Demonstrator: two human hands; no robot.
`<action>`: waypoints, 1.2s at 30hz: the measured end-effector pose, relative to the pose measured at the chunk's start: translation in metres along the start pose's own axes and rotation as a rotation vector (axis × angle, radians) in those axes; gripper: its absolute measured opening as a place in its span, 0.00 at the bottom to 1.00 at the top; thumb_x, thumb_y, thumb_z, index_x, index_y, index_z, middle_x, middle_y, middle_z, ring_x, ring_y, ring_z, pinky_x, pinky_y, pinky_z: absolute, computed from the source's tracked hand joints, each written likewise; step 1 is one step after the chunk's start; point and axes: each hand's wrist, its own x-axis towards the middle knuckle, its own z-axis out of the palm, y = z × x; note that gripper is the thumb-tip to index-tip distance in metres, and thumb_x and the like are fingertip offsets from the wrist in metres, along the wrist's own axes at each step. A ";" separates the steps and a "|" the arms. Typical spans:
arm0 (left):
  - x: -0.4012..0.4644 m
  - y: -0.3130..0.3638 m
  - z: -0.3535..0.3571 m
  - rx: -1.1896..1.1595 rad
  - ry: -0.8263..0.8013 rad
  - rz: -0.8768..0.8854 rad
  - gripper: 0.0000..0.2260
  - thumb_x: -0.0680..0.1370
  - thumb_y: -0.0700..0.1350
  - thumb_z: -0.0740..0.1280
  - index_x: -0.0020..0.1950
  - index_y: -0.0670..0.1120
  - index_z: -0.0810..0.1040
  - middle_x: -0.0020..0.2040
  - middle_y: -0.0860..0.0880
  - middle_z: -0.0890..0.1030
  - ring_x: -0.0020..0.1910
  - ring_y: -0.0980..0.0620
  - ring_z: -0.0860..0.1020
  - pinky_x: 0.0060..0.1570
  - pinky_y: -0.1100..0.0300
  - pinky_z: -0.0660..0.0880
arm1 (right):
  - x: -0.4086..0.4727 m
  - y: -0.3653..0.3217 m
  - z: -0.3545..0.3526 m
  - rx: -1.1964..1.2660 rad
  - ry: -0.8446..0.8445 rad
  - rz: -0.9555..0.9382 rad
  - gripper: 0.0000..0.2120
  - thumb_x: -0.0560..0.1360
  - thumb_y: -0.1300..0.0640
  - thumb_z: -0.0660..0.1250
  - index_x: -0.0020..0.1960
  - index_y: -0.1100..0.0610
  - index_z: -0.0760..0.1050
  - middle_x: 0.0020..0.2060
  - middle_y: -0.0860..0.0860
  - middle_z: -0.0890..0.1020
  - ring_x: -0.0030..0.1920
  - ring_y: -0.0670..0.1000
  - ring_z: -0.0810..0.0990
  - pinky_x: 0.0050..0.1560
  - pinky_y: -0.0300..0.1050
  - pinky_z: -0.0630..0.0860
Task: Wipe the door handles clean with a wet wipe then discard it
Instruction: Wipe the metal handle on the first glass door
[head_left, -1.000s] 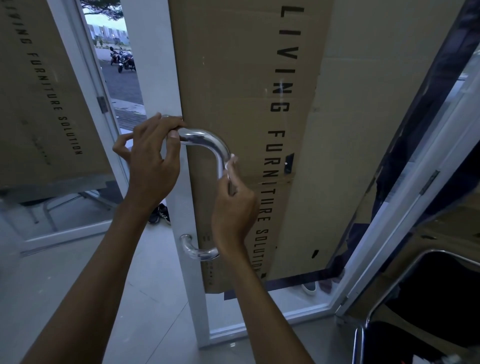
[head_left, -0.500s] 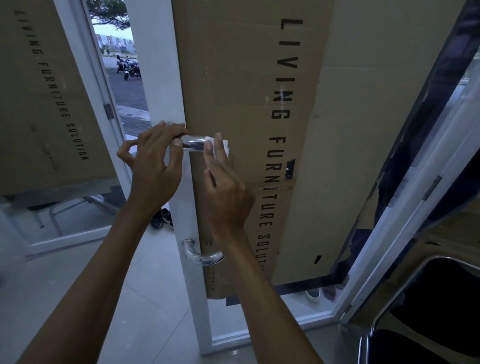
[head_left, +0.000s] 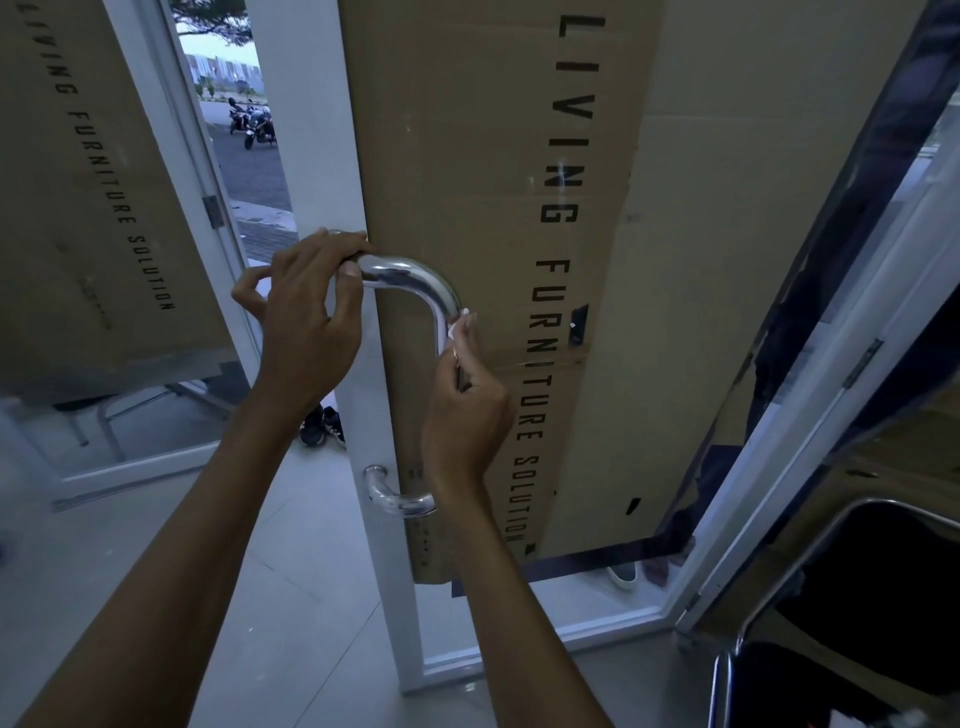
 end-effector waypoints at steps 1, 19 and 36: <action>0.000 0.001 0.000 0.001 0.004 0.001 0.15 0.85 0.45 0.56 0.66 0.51 0.80 0.63 0.56 0.81 0.74 0.56 0.70 0.68 0.45 0.55 | -0.001 0.004 -0.001 -0.005 -0.007 0.010 0.17 0.83 0.58 0.67 0.70 0.45 0.78 0.63 0.39 0.83 0.44 0.41 0.83 0.46 0.41 0.82; -0.003 0.000 0.005 -0.013 0.030 -0.016 0.16 0.85 0.47 0.55 0.67 0.53 0.79 0.64 0.58 0.80 0.76 0.57 0.68 0.68 0.55 0.51 | -0.019 0.026 -0.007 -0.076 0.018 0.175 0.15 0.83 0.60 0.68 0.68 0.52 0.82 0.54 0.40 0.86 0.45 0.33 0.83 0.46 0.35 0.83; -0.004 -0.002 0.007 -0.062 0.034 -0.031 0.16 0.85 0.47 0.55 0.67 0.51 0.79 0.64 0.55 0.81 0.76 0.55 0.68 0.73 0.39 0.57 | -0.034 0.042 -0.011 -0.055 0.021 0.223 0.13 0.83 0.56 0.69 0.67 0.51 0.83 0.52 0.32 0.83 0.46 0.32 0.83 0.47 0.37 0.83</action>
